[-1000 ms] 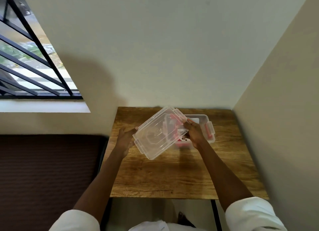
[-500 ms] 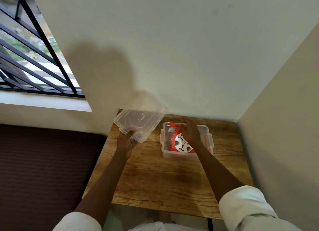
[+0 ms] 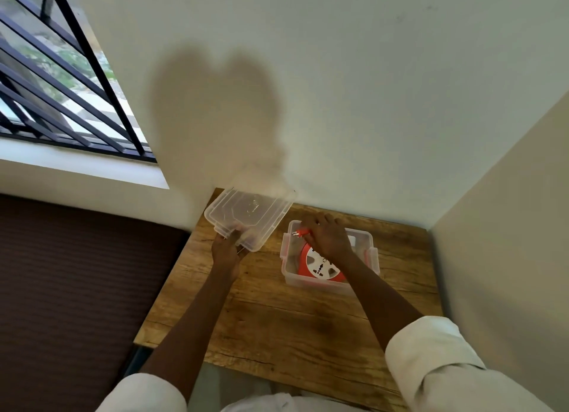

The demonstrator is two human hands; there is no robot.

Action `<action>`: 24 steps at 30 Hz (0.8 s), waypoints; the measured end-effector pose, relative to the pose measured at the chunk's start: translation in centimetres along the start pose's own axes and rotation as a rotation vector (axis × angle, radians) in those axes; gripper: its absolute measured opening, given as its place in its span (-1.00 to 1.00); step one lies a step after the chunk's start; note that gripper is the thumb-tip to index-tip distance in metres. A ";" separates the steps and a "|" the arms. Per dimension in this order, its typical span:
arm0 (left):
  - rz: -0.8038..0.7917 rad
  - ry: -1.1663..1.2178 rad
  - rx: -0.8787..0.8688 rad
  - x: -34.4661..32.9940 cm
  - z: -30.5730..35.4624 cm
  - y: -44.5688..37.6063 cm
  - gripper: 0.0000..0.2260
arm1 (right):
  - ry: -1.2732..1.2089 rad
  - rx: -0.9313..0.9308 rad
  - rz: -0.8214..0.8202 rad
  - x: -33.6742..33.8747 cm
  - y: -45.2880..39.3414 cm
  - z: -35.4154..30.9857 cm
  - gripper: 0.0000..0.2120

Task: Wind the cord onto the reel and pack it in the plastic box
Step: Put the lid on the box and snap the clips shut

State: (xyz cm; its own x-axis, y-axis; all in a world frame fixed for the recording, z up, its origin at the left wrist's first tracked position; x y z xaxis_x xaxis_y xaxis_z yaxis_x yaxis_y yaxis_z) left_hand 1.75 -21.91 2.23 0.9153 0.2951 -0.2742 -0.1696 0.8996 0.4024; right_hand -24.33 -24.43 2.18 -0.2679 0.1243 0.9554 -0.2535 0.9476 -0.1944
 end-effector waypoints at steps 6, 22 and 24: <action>-0.013 -0.014 -0.020 -0.7 -0.2 -0.2 -0.58 | -0.007 0.045 0.011 -0.1 0.3 0.6 -0.79; -0.226 -0.359 -0.250 -3.3 2.1 0.1 -0.83 | -1.179 -0.644 0.393 6.0 3.1 4.7 -0.67; -0.336 -0.429 -0.313 -4.2 2.7 0.2 -0.71 | -1.459 -0.718 0.371 7.3 3.3 5.1 -0.55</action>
State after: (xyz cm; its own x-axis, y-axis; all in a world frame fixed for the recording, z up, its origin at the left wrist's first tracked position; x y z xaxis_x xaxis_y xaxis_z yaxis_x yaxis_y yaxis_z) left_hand -1.15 -23.83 5.84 0.9913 -0.1174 0.0598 0.1136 0.9916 0.0621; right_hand -31.82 -21.87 7.39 -0.9010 0.3893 -0.1915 0.3572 0.9162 0.1818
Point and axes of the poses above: each hand's wrist, its own y-axis away from the middle knuckle, its own x-axis out of the back of the hand, z = x × y, the point moved 2 cm from there along -y, towards the middle knuckle, and after that the axes turned 11 degrees about -y, right-handed, at the moved point
